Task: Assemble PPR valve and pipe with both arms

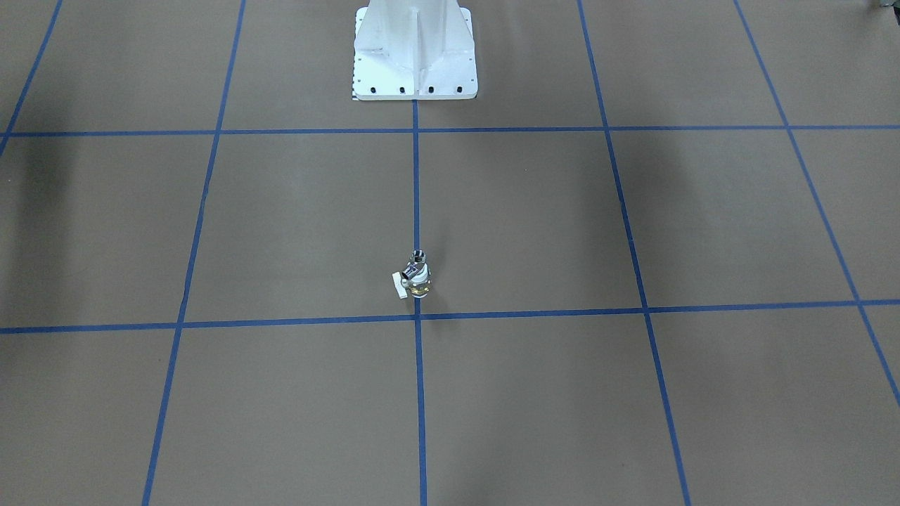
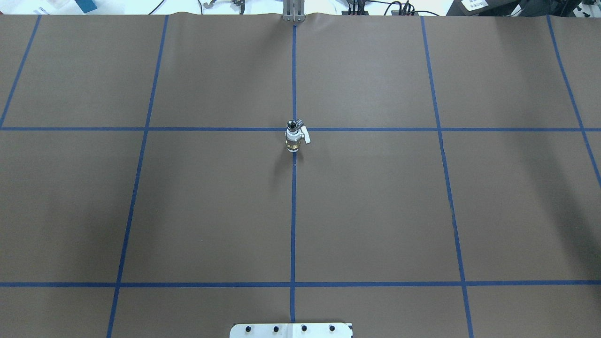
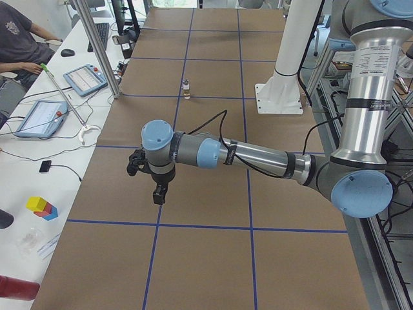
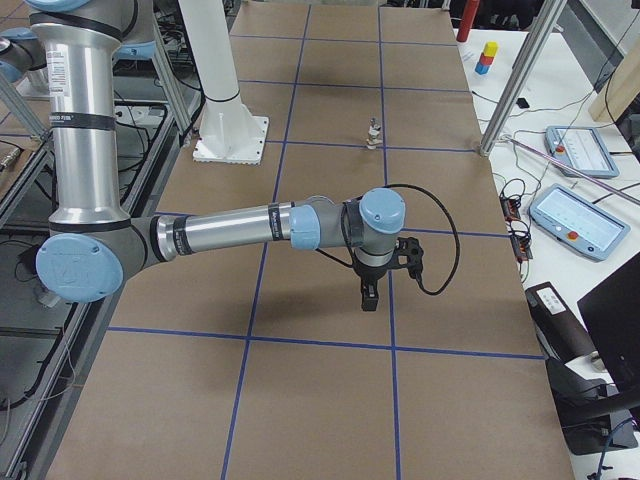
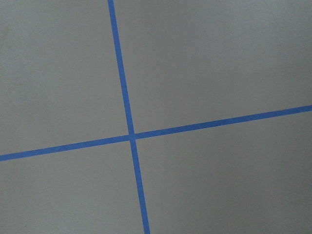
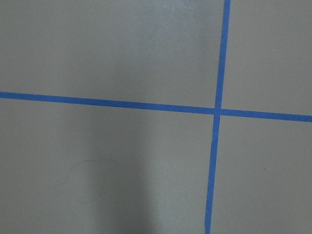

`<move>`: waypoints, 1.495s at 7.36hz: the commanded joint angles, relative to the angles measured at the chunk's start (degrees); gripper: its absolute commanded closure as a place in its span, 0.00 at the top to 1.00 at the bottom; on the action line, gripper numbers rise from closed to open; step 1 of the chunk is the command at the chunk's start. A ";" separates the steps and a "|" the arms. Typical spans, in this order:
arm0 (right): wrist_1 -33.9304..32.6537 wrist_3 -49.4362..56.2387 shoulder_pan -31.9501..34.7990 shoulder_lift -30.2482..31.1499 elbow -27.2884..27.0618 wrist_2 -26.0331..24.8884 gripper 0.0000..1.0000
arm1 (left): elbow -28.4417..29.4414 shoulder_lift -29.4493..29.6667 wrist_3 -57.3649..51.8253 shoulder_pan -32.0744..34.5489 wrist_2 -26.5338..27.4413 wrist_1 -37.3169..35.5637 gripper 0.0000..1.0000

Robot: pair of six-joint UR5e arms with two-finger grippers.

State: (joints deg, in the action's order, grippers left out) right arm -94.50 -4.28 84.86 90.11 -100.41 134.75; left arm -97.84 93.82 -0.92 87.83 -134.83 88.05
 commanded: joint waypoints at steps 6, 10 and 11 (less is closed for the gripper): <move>0.02 -0.56 -0.05 -1.26 0.04 -1.33 1.00 | -2.44 -0.65 -0.04 0.06 -2.37 0.37 1.00; 0.02 -0.38 -0.05 -1.26 -0.84 -1.24 1.00 | -2.53 -0.57 -0.13 0.06 -2.54 0.45 1.00; 0.02 -0.38 -0.05 -1.26 -0.92 -1.15 1.00 | -2.70 -0.57 -0.13 0.06 -2.63 0.45 1.00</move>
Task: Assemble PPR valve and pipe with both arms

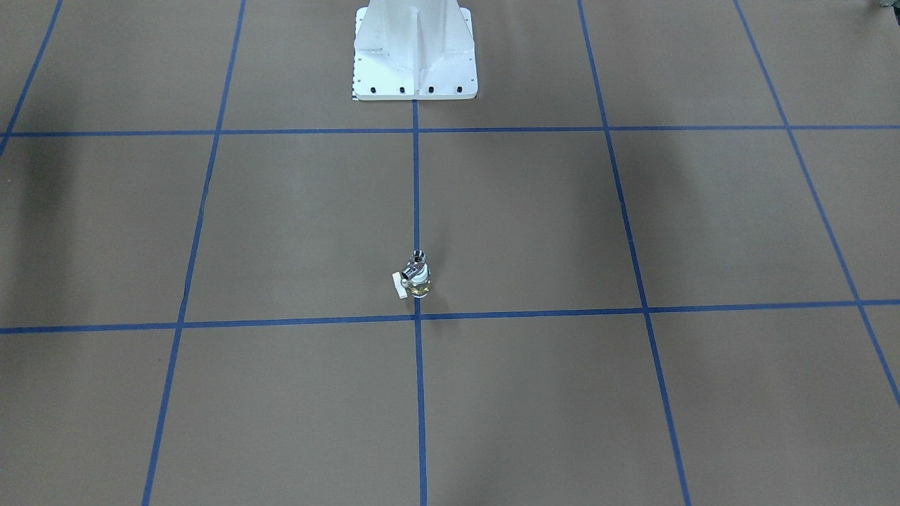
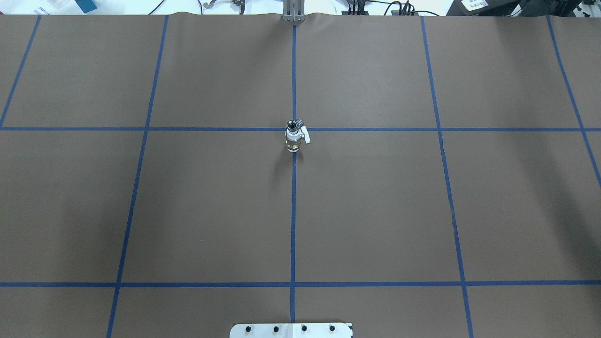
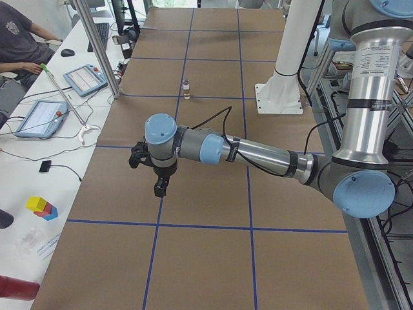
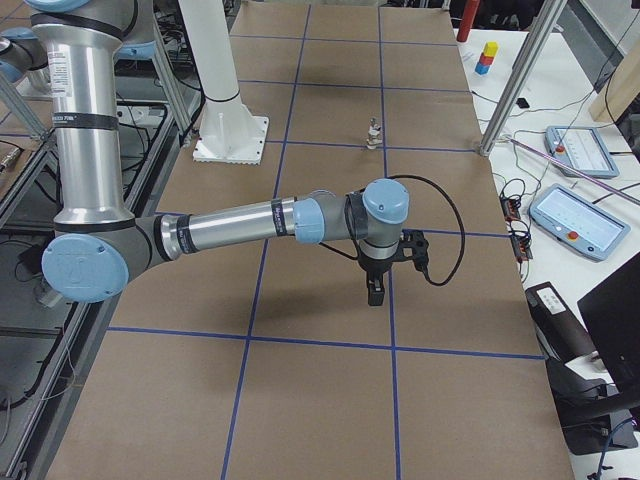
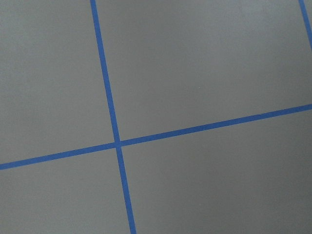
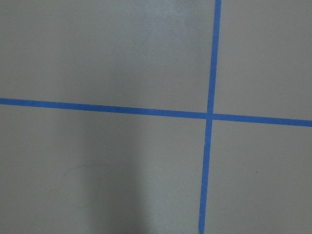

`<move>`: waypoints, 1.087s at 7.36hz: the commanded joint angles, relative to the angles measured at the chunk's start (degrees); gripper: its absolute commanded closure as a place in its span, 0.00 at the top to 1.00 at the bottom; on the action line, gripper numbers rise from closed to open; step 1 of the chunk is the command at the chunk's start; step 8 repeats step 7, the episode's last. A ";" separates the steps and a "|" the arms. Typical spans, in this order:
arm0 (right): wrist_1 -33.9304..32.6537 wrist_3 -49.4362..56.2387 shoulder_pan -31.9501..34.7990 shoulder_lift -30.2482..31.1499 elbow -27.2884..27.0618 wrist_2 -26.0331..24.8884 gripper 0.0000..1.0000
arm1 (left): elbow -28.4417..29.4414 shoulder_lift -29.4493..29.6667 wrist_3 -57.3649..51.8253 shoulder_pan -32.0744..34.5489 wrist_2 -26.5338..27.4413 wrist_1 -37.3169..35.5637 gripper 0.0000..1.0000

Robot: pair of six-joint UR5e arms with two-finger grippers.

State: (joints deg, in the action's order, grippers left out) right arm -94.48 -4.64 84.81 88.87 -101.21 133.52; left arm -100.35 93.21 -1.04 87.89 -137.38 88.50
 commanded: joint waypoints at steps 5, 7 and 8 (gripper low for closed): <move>0.00 -0.10 0.00 0.07 0.05 1.55 1.00 | -0.28 0.04 -0.01 0.00 -0.08 0.09 1.00; -0.09 -0.19 0.00 0.51 0.23 1.65 1.00 | -0.20 0.04 -0.01 0.00 -0.08 0.18 1.00; -0.09 -0.19 0.00 0.51 0.23 1.65 1.00 | -0.20 0.04 -0.01 0.00 -0.08 0.18 1.00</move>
